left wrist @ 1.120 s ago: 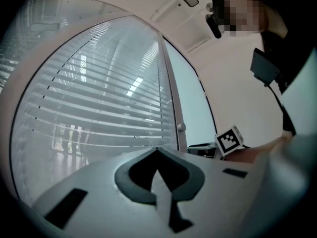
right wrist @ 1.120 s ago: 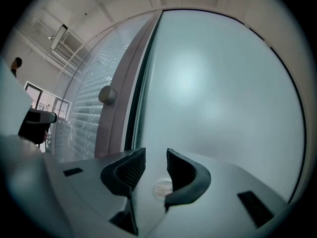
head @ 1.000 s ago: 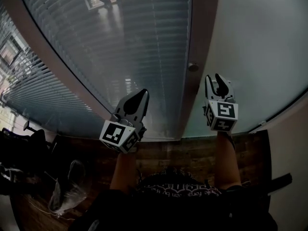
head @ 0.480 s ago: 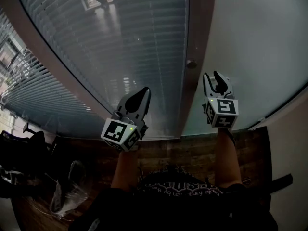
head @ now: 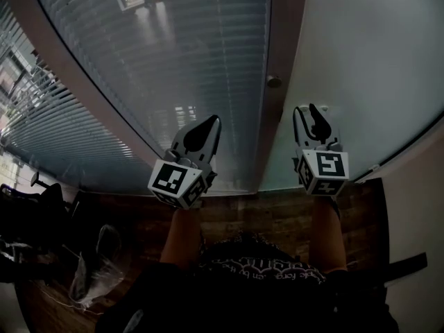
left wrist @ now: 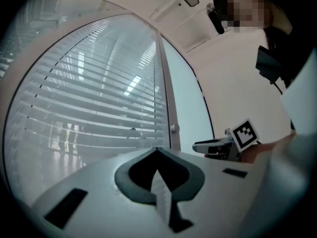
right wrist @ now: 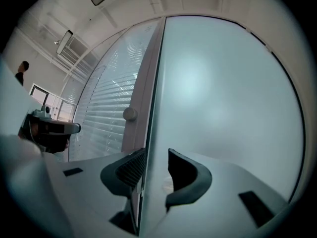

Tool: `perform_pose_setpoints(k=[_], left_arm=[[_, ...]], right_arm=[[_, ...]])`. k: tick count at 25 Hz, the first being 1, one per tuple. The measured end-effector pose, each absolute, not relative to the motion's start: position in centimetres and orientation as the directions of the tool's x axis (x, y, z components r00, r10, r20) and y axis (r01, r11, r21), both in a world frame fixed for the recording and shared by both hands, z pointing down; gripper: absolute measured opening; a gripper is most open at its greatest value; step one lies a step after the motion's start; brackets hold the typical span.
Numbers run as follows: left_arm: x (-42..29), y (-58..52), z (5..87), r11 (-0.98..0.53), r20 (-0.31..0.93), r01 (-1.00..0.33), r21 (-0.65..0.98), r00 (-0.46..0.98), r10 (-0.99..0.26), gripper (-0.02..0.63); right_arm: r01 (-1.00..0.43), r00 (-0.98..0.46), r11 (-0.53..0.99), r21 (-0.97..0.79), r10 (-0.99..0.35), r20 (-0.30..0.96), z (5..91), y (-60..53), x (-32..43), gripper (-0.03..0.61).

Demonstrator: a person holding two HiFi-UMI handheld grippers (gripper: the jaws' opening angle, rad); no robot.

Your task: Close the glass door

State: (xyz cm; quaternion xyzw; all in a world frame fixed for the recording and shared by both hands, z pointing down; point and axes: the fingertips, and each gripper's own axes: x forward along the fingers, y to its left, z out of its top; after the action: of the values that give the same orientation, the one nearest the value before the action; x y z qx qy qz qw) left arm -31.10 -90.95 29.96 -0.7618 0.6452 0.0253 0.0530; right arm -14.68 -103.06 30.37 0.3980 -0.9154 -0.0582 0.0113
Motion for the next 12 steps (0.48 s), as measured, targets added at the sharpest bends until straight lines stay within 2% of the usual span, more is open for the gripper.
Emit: perform_pose_setpoints(k=[4, 5, 8, 12], left_arm=[[-29.7, -90.5, 30.7, -0.174, -0.100, -0.982, -0.079, 0.181, -0.978, 0.002], [-29.2, -90.4, 31.1, -0.175, -0.098, -0.982, -0.076, 0.182, -0.978, 0.002], [-28.1, -90.1, 32.2, -0.180, -0.086, -0.980, -0.083, 0.187, -0.979, 0.002], [-27.9, -89.6, 32.0, -0.184, -0.076, -0.980, -0.076, 0.189, -0.979, 0.002]], right_arm=[[-0.752, -0.657, 0.653, 0.091, -0.753, -0.035, 31.2, -101.1, -12.2, 0.130], [-0.760, -0.649, 0.646, 0.073, -0.759, -0.054, 31.3, -100.6, -11.3, 0.119], [-0.791, -0.611, 0.610, 0.044, -0.784, -0.108, 31.5, -99.5, -8.7, 0.024], [-0.792, -0.610, 0.608, 0.056, -0.784, -0.118, 31.4, -98.3, -8.4, 0.003]])
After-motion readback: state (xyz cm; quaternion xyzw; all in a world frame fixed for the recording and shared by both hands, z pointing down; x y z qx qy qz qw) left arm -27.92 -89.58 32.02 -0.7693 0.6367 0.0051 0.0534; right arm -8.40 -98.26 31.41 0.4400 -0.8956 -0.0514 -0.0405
